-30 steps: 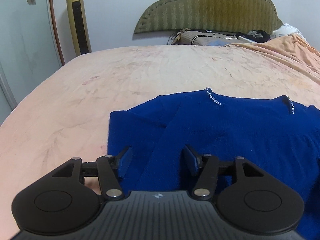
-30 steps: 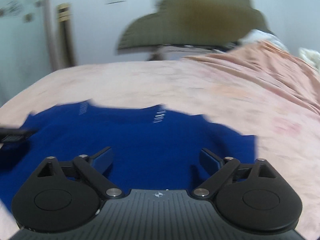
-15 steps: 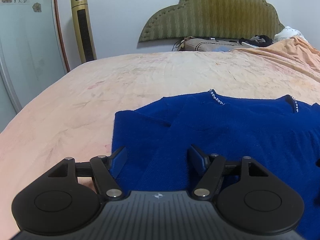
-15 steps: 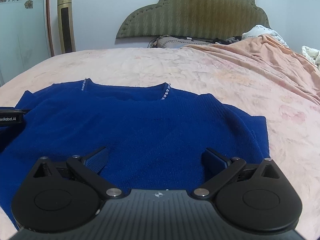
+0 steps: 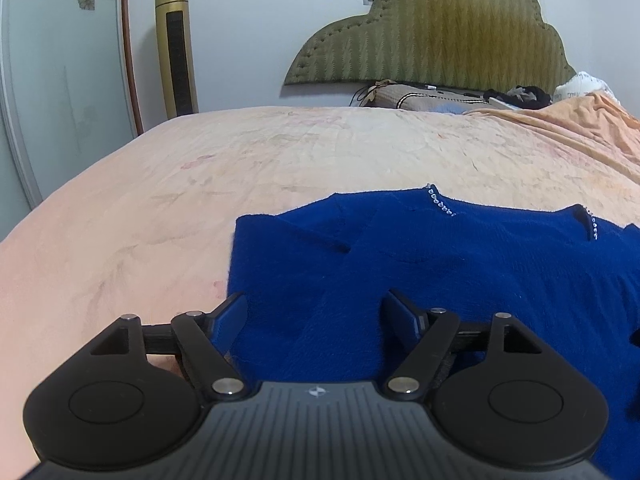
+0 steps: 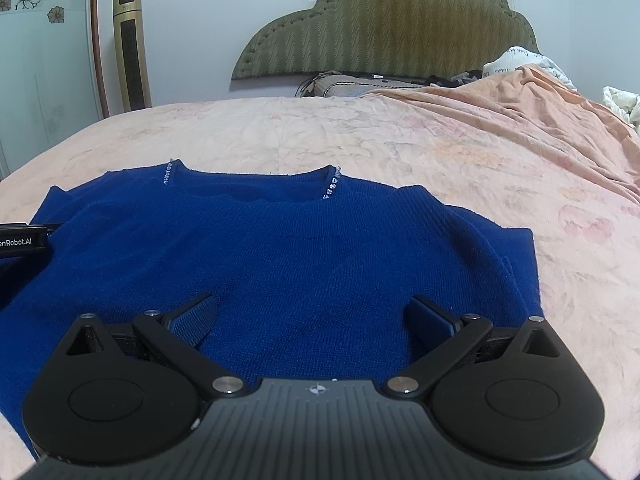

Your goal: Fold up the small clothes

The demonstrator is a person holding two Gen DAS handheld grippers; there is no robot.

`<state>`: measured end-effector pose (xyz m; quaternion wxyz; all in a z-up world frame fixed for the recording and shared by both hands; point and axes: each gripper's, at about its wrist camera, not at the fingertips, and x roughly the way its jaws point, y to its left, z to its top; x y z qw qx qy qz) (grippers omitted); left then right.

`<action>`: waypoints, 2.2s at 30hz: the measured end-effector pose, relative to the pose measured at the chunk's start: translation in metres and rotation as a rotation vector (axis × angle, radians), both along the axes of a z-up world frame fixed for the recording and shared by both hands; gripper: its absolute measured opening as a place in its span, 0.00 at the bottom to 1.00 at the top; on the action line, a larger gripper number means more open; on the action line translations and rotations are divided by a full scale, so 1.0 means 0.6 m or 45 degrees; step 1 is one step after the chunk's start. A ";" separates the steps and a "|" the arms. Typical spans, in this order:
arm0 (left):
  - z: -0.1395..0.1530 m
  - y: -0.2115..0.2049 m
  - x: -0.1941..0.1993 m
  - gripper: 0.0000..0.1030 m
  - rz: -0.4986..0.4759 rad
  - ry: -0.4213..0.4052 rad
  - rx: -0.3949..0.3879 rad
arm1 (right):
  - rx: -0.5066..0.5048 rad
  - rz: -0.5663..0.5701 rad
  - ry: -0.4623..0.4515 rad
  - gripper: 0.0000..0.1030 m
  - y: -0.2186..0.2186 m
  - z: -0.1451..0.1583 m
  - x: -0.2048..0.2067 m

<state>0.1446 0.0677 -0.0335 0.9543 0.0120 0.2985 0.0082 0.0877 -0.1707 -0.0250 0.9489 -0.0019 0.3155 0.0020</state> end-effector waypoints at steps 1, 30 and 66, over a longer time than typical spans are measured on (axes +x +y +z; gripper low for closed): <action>0.000 0.003 0.000 0.77 0.004 0.003 -0.015 | -0.001 0.000 0.000 1.00 0.000 0.000 0.000; -0.004 0.020 0.002 0.99 0.059 0.033 -0.098 | 0.029 -0.003 -0.004 1.00 -0.004 -0.002 0.002; 0.010 -0.029 -0.027 0.99 -0.038 -0.064 0.242 | -0.013 -0.034 0.003 1.00 0.012 -0.005 0.005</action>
